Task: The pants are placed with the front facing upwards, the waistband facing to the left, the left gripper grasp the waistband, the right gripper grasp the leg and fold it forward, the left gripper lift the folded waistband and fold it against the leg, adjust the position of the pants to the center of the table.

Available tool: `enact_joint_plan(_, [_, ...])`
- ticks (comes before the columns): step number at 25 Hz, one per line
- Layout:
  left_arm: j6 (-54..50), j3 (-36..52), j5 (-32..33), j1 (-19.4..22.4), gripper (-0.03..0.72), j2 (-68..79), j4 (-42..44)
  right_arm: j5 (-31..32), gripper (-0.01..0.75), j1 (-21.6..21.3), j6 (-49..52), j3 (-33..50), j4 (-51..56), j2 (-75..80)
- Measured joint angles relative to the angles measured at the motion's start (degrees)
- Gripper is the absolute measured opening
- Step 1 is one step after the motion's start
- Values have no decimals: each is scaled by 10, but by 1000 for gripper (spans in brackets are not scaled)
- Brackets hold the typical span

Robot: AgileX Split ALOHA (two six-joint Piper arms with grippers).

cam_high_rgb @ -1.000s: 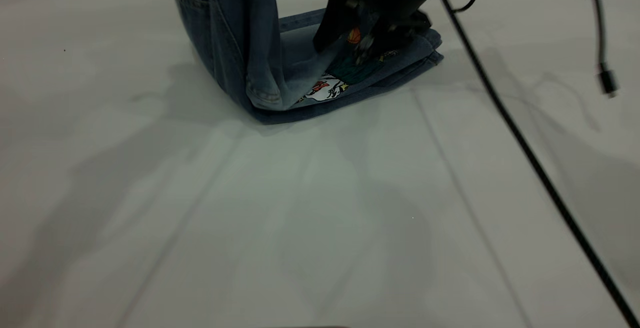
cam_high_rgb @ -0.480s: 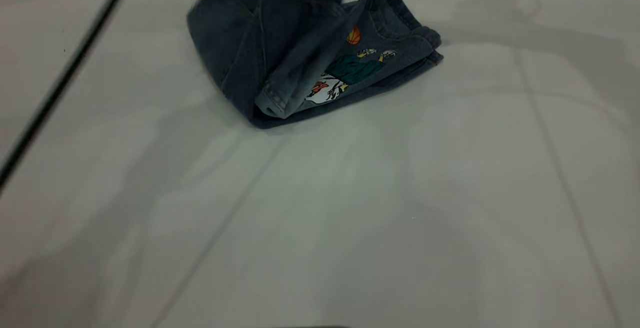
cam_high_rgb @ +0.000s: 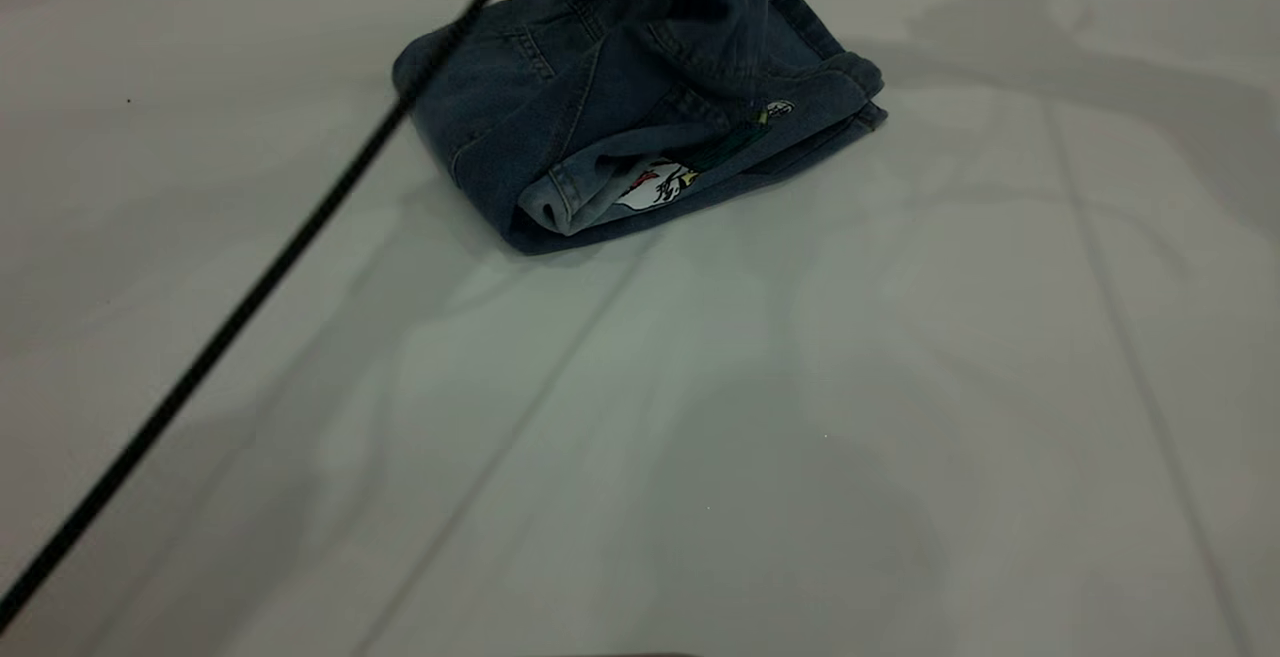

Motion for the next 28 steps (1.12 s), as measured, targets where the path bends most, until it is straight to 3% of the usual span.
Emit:
enact_joint_plan(7, [14, -16, 77, 0, 510, -21, 21, 42, 497, 0, -2, 0, -7, -1])
enact_joint_plan(10, [14, -19, 93, 4, 602, -67, 64, 49, 497, 0, -2, 0, -8, -1])
enact_joint_plan(15, [-6, -19, 117, 36, 610, -173, 138, 55, 497, 4, -2, 0, -9, -1])
enact_joint_plan(18, [-34, -19, 134, 66, 589, -238, 165, 58, 497, 33, 3, 0, -28, -1])
enact_joint_plan(23, [-75, -19, 172, 108, 582, -328, 176, 8, 497, 151, 91, 0, -160, -1])
enact_joint_plan(28, [-105, -19, 215, 112, 582, -366, 181, -55, 489, 256, 204, 0, -352, 12])
